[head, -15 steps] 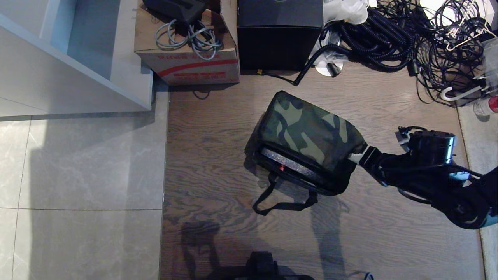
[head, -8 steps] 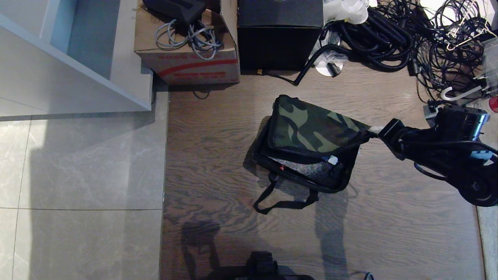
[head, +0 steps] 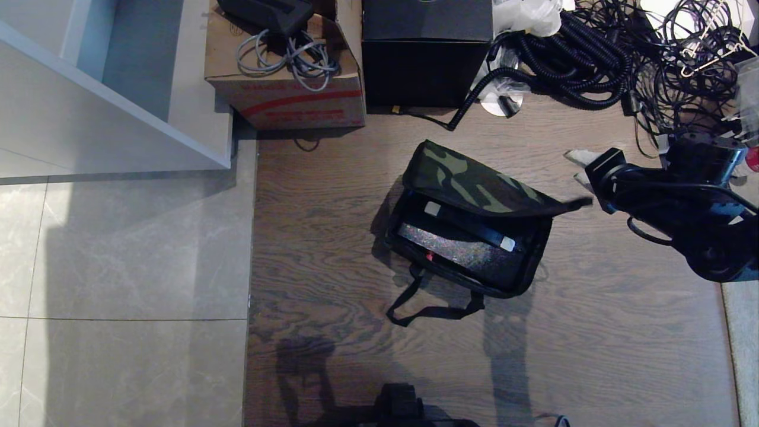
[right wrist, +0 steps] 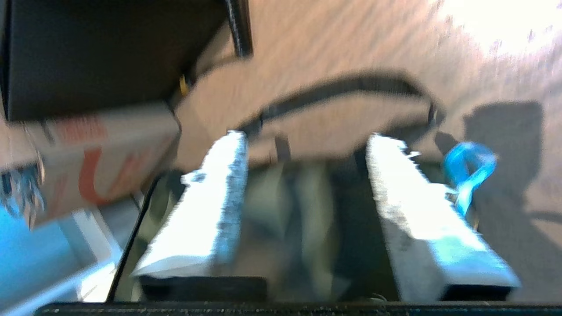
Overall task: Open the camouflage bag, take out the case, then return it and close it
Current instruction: Open the top of the storage box
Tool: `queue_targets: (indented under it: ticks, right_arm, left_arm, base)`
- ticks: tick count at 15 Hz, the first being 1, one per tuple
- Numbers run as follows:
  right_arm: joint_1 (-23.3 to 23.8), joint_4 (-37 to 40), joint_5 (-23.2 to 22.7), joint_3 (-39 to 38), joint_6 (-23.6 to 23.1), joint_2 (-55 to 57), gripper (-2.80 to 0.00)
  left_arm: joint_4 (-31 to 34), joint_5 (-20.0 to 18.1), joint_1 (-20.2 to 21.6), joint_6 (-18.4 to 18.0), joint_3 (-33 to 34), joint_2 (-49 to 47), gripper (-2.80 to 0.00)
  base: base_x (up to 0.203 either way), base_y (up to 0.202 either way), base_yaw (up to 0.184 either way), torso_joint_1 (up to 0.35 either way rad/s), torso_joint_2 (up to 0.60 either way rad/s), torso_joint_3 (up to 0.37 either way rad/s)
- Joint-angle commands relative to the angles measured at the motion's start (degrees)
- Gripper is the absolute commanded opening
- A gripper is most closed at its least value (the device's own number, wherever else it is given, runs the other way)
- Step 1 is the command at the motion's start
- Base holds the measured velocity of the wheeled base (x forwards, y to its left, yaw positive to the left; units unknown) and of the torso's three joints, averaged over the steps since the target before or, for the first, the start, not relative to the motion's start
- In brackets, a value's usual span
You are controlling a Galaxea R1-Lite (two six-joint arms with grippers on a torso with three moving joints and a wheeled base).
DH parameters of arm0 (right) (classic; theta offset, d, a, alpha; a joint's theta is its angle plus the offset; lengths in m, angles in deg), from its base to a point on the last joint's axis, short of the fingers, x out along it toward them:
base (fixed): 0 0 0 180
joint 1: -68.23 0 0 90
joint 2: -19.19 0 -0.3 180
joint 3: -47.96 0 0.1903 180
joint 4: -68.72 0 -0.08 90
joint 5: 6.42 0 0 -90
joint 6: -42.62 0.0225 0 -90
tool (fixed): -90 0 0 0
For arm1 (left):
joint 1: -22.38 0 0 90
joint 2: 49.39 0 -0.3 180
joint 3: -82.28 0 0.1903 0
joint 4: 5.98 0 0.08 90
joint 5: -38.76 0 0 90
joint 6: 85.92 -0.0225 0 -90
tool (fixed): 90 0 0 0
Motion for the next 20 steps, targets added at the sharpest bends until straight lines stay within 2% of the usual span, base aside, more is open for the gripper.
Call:
queue_targets:
  ticks: [1,4,7,10,14,20]
  right_arm:
    - [1.55,-1.00,-0.10,4.24,0.47,3.40,0.00]
    - [2.86,-1.15,-0.09,7.88,0.08,6.29,0.00]
    - [3.32,1.11,-1.45,1.28,-2.48,4.48,0.00]
    - [-0.82,6.51,-4.01,-6.66,-2.35,1.03,0.00]
    - [-5.52,13.03,-4.60,-11.72,2.31,-0.74,0.00]
    - [-9.01,12.38,-4.52,-13.37,2.15,1.79,0.00]
  left_arm:
    - [-0.01,0.02,0.01,0.02,0.00,0.00,-2.80]
    - [-0.01,0.02,0.01,0.02,0.00,0.00,-2.80]
    - [-0.01,0.02,0.01,0.02,0.00,0.00,-2.80]
    - [-0.01,0.02,0.01,0.02,0.00,0.00,-2.80]
    - [-0.01,0.02,0.01,0.02,0.00,0.00,-2.80]
    - [-0.01,0.02,0.01,0.02,0.00,0.00,-2.80]
  base:
    - [0.000,0.000,0.000,0.000,0.00,0.000]
    - [0.000,0.000,0.000,0.000,0.00,0.000]
    - [0.000,0.000,0.000,0.000,0.00,0.000]
    - [0.000,0.000,0.000,0.000,0.00,0.000]
    - [0.000,0.000,0.000,0.000,0.00,0.000]
    - [0.000,0.000,0.000,0.000,0.00,0.000]
